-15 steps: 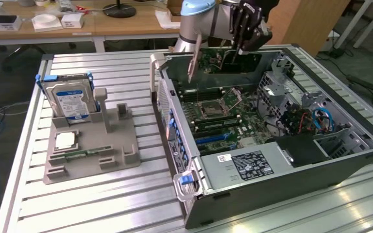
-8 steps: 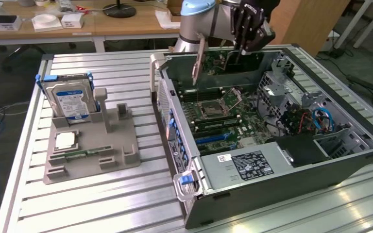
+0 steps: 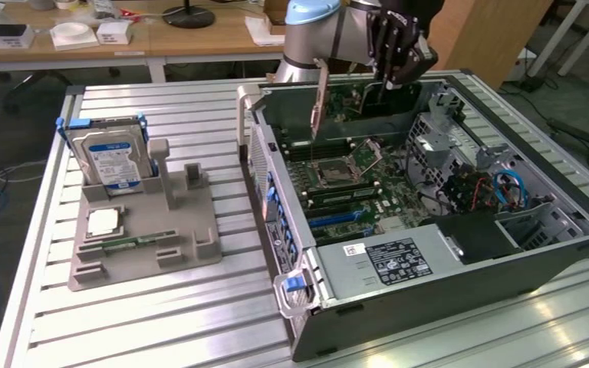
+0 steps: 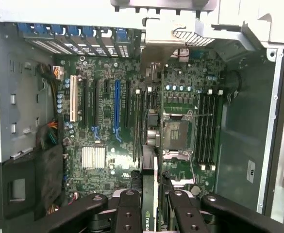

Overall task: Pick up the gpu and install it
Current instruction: 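Insert the gpu into the slot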

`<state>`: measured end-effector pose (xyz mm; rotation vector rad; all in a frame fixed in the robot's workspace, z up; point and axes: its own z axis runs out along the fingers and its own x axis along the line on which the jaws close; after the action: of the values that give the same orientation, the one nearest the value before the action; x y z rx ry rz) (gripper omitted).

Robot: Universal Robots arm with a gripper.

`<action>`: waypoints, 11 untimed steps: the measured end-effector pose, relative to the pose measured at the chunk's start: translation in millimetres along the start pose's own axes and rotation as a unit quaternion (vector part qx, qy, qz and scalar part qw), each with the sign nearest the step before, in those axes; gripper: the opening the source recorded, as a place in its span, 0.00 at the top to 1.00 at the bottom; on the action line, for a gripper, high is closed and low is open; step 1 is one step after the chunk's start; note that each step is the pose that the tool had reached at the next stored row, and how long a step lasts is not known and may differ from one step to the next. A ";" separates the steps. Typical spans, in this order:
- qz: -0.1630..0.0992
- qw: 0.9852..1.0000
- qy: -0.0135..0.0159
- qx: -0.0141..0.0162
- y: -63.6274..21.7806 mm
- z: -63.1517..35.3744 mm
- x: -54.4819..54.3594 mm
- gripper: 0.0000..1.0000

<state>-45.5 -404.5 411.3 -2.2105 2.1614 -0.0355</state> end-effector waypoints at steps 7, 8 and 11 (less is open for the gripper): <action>0.043 0.999 0.002 0.001 0.3 5.5 0.2 0.74; 0.043 0.999 0.002 0.001 0.4 7.2 0.2 0.74; 0.043 0.999 0.002 0.001 0.6 12.4 0.3 0.74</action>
<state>-45.5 -404.6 398.9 -2.1156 2.2555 -0.0390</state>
